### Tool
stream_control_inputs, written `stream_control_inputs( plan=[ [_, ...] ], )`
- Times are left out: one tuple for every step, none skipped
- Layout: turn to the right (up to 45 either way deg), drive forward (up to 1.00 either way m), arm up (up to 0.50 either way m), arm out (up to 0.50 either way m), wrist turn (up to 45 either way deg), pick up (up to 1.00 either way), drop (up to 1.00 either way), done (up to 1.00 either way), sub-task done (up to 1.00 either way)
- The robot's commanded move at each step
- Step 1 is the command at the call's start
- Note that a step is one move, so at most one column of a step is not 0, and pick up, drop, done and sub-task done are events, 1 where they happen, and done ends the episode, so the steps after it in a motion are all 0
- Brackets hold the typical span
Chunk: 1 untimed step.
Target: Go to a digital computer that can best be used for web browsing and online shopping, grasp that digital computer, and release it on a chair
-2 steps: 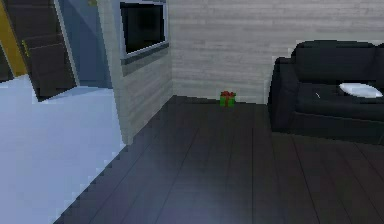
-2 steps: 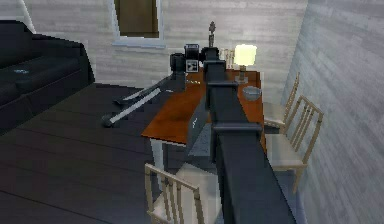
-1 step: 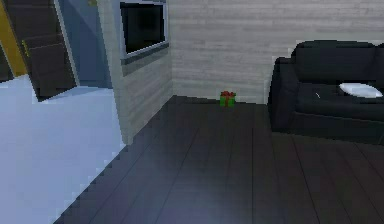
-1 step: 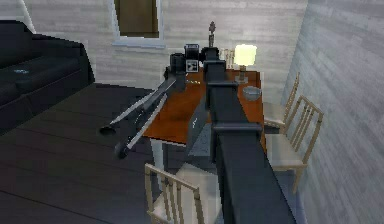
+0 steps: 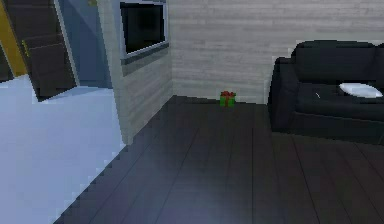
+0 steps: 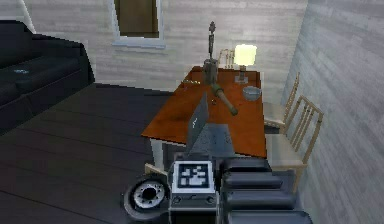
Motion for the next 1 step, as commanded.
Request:
stream_control_inputs(
  plan=[
    [0.0, 0.0, 0.0, 0.48, 0.0, 0.0, 0.0, 0.0, 0.0]
  ],
)
